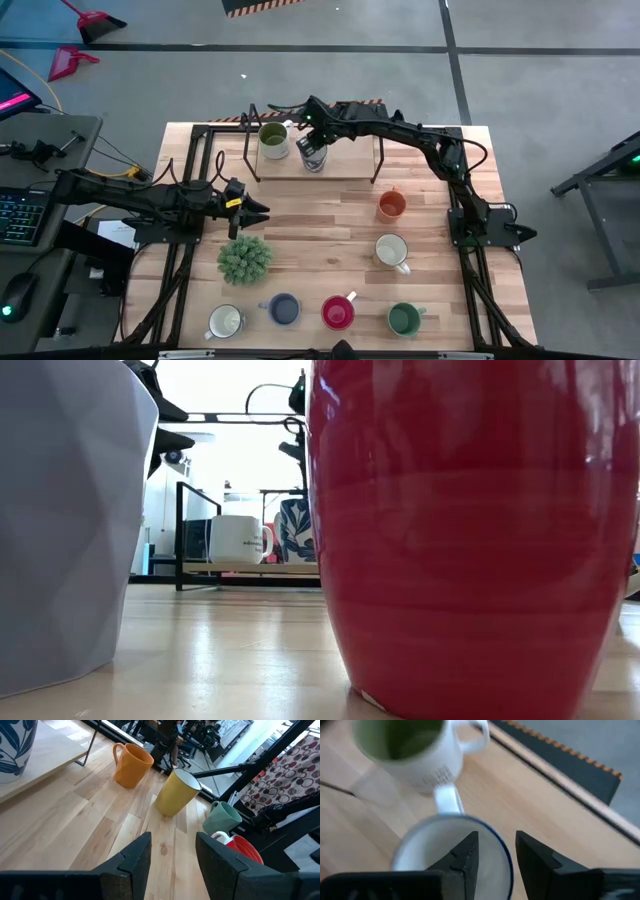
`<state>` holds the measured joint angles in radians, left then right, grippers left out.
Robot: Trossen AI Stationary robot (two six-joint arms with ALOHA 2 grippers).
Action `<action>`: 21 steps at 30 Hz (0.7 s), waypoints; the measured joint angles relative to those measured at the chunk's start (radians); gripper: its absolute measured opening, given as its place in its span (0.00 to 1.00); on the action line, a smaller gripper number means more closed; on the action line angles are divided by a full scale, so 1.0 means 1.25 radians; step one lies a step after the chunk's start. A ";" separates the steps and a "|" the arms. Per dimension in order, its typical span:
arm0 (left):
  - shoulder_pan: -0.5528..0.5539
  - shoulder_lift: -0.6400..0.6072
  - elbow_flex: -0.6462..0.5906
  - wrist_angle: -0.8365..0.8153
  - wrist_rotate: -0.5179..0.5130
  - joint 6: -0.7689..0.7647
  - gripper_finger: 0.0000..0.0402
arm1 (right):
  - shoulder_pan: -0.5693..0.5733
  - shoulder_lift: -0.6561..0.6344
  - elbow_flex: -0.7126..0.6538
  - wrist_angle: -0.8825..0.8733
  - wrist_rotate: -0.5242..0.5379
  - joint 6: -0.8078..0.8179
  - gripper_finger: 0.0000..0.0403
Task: Place coffee mugs
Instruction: Put the top blue mug on the shelf
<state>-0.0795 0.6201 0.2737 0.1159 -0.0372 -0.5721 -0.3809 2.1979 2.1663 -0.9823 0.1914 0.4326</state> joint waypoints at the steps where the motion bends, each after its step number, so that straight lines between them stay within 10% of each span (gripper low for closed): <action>1: 0.000 0.000 0.000 -0.002 0.000 0.000 0.35 | 0.000 0.000 0.013 0.003 0.000 -0.006 0.27; 21: 0.000 0.000 0.000 -0.018 0.000 0.000 0.35 | 0.077 0.001 0.139 -0.284 0.050 -0.033 0.27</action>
<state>-0.0792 0.6197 0.2737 0.0933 -0.0372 -0.5720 -0.2847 2.1994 2.3402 -1.3373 0.2536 0.3916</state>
